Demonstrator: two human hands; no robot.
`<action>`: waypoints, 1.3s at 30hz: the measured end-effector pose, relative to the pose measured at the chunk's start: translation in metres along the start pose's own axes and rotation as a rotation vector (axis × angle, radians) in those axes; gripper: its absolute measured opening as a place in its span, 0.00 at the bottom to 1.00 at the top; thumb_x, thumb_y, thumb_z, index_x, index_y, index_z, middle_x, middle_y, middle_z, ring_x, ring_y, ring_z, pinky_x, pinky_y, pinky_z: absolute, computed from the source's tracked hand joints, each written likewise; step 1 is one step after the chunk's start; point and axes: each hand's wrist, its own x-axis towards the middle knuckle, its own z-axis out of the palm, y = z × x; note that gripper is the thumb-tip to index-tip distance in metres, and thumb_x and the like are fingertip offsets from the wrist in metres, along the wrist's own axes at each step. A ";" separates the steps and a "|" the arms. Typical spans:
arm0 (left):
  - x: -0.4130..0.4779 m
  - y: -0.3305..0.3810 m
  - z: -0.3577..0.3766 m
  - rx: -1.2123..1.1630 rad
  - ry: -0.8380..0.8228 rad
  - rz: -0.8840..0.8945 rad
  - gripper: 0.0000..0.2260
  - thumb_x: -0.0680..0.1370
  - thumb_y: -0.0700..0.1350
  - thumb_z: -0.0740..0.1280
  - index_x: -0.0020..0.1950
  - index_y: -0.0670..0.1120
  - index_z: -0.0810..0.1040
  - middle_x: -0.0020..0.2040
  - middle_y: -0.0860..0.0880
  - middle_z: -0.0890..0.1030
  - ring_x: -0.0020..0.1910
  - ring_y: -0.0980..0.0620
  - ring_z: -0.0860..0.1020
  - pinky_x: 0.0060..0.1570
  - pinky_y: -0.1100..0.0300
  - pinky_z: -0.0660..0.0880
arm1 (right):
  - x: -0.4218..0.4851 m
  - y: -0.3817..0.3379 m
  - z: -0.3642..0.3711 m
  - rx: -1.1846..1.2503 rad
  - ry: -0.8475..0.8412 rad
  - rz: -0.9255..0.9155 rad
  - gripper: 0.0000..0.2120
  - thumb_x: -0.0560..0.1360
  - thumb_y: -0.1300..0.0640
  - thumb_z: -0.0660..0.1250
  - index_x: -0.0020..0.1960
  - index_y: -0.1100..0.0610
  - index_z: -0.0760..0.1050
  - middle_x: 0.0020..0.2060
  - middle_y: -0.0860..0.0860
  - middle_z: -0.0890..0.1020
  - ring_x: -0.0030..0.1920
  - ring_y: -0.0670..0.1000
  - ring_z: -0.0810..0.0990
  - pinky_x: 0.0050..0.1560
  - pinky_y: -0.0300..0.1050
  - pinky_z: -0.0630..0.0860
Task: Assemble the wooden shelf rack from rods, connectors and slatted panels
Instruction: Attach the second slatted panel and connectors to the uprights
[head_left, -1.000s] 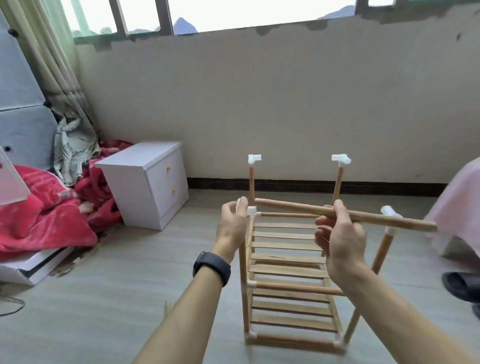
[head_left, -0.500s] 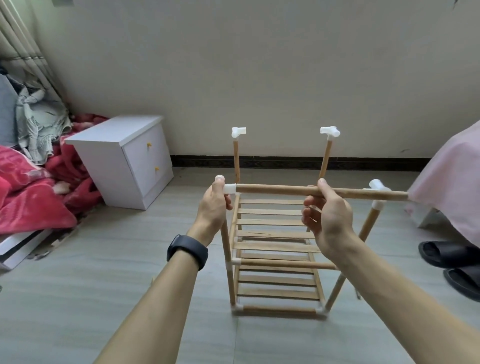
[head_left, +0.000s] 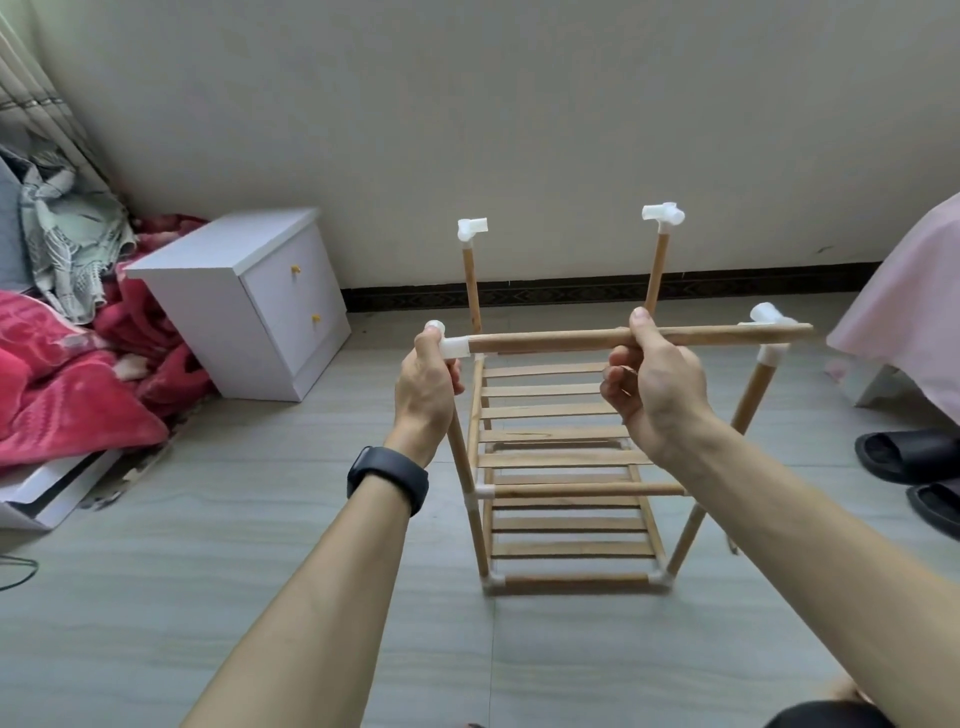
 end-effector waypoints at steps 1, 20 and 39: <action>0.000 0.000 0.000 0.000 0.006 0.001 0.19 0.83 0.59 0.52 0.42 0.50 0.73 0.32 0.51 0.73 0.34 0.54 0.71 0.40 0.57 0.72 | 0.001 0.001 0.000 0.002 0.001 0.001 0.13 0.82 0.46 0.66 0.51 0.56 0.74 0.28 0.47 0.77 0.27 0.45 0.75 0.29 0.38 0.75; -0.003 0.004 -0.009 0.012 0.052 -0.030 0.19 0.84 0.60 0.52 0.49 0.49 0.73 0.38 0.50 0.71 0.37 0.53 0.71 0.44 0.57 0.73 | -0.014 0.019 0.037 -0.015 -0.018 -0.021 0.14 0.83 0.49 0.65 0.44 0.57 0.76 0.28 0.49 0.79 0.30 0.47 0.78 0.35 0.41 0.78; -0.054 0.070 0.123 0.987 -0.446 0.980 0.26 0.81 0.59 0.61 0.77 0.52 0.64 0.70 0.50 0.74 0.68 0.49 0.71 0.69 0.51 0.66 | -0.008 -0.057 -0.109 -0.502 0.296 -0.360 0.21 0.83 0.39 0.57 0.52 0.57 0.71 0.43 0.50 0.75 0.44 0.46 0.76 0.48 0.43 0.70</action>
